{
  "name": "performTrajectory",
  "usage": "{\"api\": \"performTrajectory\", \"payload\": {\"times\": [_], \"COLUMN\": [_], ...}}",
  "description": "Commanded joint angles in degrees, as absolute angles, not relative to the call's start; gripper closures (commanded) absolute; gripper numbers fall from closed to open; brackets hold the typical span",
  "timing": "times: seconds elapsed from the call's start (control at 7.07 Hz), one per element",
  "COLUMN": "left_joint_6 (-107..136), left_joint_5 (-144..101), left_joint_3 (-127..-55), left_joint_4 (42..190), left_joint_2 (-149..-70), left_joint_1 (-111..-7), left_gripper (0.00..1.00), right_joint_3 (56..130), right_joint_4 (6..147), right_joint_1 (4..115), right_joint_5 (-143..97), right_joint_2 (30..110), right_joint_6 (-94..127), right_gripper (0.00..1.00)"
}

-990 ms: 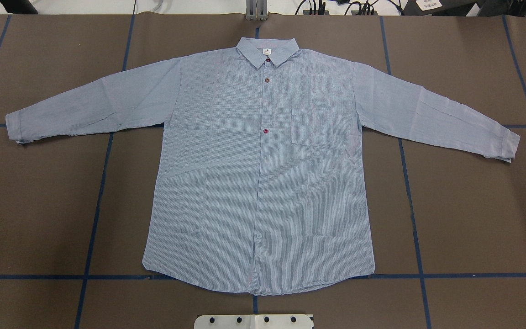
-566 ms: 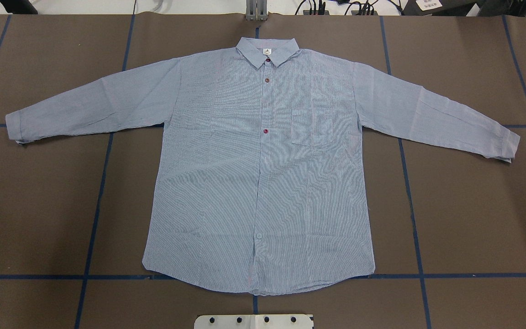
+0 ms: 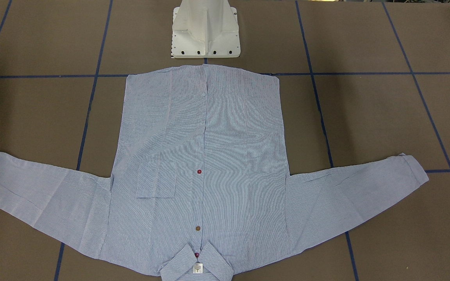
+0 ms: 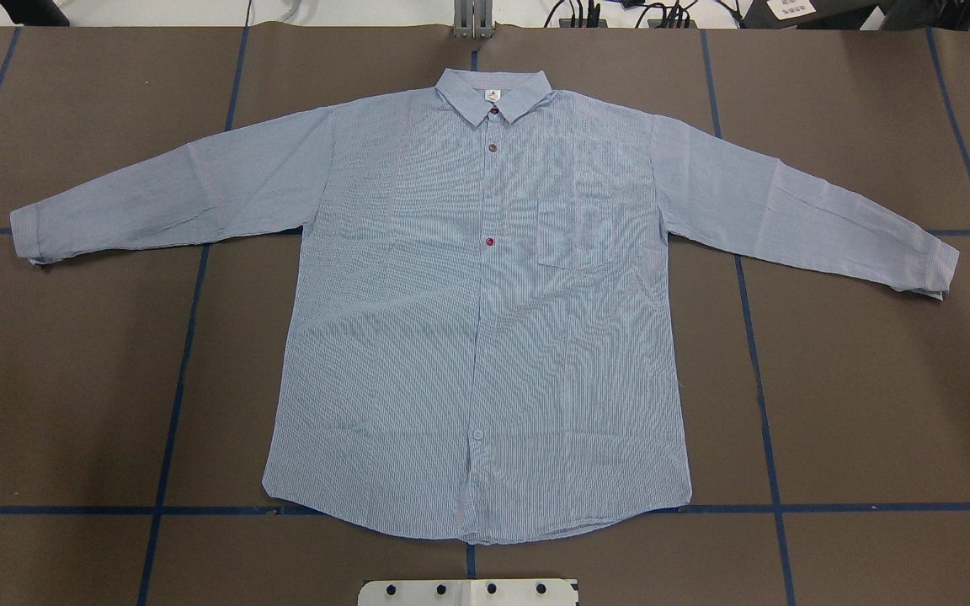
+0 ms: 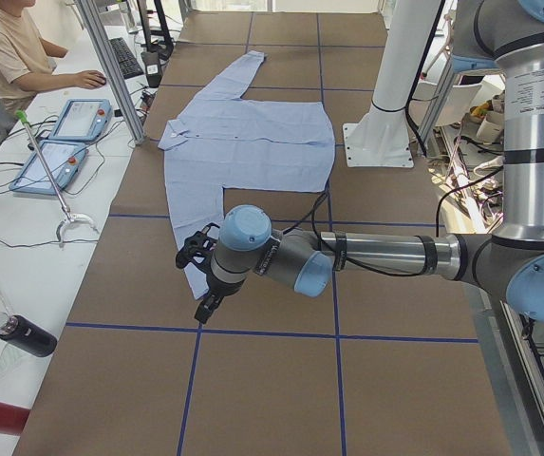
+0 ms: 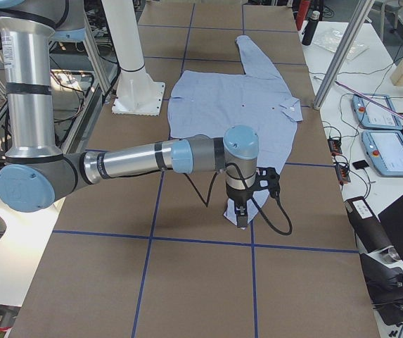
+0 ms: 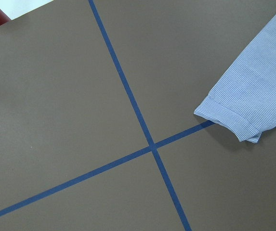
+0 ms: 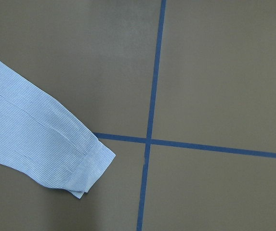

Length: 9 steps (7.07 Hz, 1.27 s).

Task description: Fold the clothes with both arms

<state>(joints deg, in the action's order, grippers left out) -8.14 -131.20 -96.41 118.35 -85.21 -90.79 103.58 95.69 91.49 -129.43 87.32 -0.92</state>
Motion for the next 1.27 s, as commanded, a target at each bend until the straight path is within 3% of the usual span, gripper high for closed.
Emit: {"api": "performTrajectory", "payload": {"times": [0.0,0.42,0.85,1.13], "left_joint_6": [-7.6,4.8,4.8,4.7], "left_joint_5": [-128.3,-129.7,-129.7,-129.6], "left_joint_3": [-95.0,-95.1,-95.4,-95.2], "left_joint_4": [130.2,133.8,134.2,134.7], "left_joint_2": [-88.8,-90.9,-91.0,-90.9], "left_joint_1": [-91.0,-91.0,-90.9,-90.9], "left_gripper": [0.00,0.00,0.00,0.00], "right_joint_3": [104.6,102.5,100.3,92.4], "right_joint_4": [89.7,73.4,43.5,29.0], "right_joint_1": [91.5,87.0,72.8,67.3], "right_joint_5": [-133.1,-138.2,-126.1,-120.1], "right_joint_2": [88.3,92.3,97.8,100.2], "right_joint_6": [-0.3,13.8,48.4,57.3], "right_gripper": [0.00,0.00,0.00,0.08]}}
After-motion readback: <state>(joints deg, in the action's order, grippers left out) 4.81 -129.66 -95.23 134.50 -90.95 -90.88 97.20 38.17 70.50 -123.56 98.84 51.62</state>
